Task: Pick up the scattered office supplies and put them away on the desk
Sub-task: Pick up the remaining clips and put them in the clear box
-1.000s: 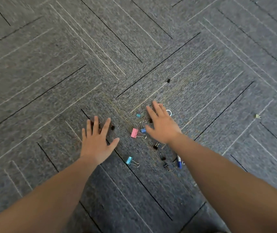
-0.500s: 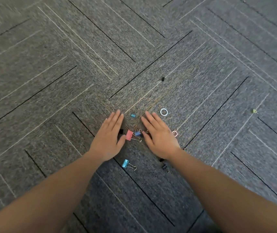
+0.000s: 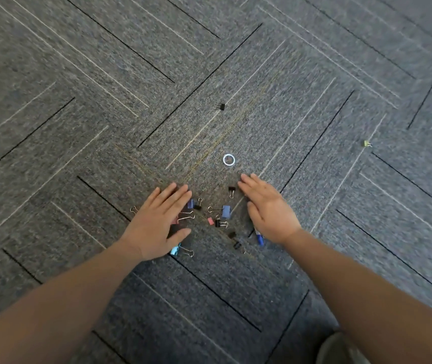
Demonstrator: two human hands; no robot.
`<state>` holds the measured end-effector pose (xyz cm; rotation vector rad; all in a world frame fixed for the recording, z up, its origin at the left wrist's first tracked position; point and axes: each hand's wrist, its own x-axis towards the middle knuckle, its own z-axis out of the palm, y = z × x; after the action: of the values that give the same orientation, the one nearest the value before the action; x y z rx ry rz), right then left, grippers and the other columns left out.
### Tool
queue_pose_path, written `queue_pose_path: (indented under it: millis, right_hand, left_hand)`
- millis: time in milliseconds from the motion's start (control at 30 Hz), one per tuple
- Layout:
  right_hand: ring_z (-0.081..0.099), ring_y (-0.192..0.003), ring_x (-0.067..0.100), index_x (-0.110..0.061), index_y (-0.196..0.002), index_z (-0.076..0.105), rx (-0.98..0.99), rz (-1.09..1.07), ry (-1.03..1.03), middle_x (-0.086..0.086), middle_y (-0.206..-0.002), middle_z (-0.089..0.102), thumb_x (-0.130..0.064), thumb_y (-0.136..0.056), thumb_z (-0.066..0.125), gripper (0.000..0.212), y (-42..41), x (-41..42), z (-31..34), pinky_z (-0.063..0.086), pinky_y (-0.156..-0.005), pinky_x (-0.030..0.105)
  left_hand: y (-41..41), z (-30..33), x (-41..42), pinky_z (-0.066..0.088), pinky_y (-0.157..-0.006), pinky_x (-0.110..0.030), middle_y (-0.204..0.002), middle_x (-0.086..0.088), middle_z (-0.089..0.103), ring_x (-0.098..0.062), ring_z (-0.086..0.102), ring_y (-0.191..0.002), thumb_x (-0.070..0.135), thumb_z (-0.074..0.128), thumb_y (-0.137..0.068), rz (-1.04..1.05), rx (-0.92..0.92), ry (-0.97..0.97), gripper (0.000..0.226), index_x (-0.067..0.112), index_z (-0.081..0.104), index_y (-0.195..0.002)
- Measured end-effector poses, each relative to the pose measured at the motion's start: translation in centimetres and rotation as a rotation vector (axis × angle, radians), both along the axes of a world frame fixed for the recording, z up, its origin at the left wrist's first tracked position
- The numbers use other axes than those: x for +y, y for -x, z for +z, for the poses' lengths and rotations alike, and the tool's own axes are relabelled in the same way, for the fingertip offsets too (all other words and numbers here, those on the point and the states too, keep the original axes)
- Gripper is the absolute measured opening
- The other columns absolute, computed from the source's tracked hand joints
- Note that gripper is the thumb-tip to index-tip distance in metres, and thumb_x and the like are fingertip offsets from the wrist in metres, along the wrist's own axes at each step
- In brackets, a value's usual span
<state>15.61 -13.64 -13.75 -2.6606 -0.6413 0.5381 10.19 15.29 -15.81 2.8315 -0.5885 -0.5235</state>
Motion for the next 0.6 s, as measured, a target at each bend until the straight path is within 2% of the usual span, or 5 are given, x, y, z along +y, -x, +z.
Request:
queue_pose_path:
  millis: [100,200,367,467,600]
  right_hand:
    - [0.008,-0.147,0.009,-0.022,-0.149,0.029,0.035,0.037,0.034,-0.006,-0.158,0.02,-0.037,-0.097,0.017,0.056,0.9,-2.9,-0.4,0.012,-0.121,0.041]
    - [0.005,-0.147,0.008,-0.024,-0.15,0.026,0.051,-0.077,0.036,-0.008,-0.159,0.016,-0.04,-0.098,0.019,0.056,4.0,-5.2,-0.4,0.015,-0.12,0.043]
    - [-0.006,-0.146,0.002,-0.029,-0.153,0.009,0.116,-0.123,0.007,-0.011,-0.161,0.005,-0.053,-0.093,0.037,0.071,9.2,-5.4,-0.2,0.014,-0.12,0.042]
    - [-0.01,-0.145,0.003,-0.032,-0.152,-0.005,0.066,-0.125,0.023,-0.009,-0.161,-0.003,-0.057,-0.092,0.041,0.08,9.5,-4.3,-0.8,0.001,-0.119,0.036]
    - [-0.006,-0.147,0.011,-0.023,-0.153,0.009,-0.07,-0.067,0.09,-0.003,-0.161,0.004,-0.055,-0.099,0.021,0.064,7.6,-3.0,-2.4,0.005,-0.12,0.038]
  left_hand:
    - [0.5,0.1,-1.1,0.003,-0.116,-0.046,-0.159,0.002,-0.002,-0.02,-0.009,-0.145,0.076,0.016,-0.083,-0.051,0.002,-0.063,0.089,0.019,0.005,-0.151]
    - [1.3,0.3,-1.4,0.008,-0.115,-0.047,-0.159,-0.001,0.005,-0.023,-0.004,-0.146,0.079,0.02,-0.082,-0.088,-0.007,-0.105,0.093,0.016,0.011,-0.151]
    - [2.7,0.5,-1.7,0.012,-0.114,-0.049,-0.159,-0.004,0.01,-0.022,0.002,-0.146,0.081,0.022,-0.079,-0.127,-0.026,-0.086,0.1,0.011,0.018,-0.149]
    - [1.9,0.7,-2.7,0.008,-0.116,-0.05,-0.159,-0.003,-0.005,-0.022,-0.008,-0.146,0.081,0.028,-0.078,-0.09,-0.041,-0.063,0.102,0.015,0.0,-0.151]
    - [-0.6,0.5,-6.0,-0.003,-0.116,-0.053,-0.155,0.001,-0.027,-0.021,-0.026,-0.141,0.08,0.018,-0.08,-0.245,-0.043,-0.112,0.096,0.023,-0.024,-0.145]
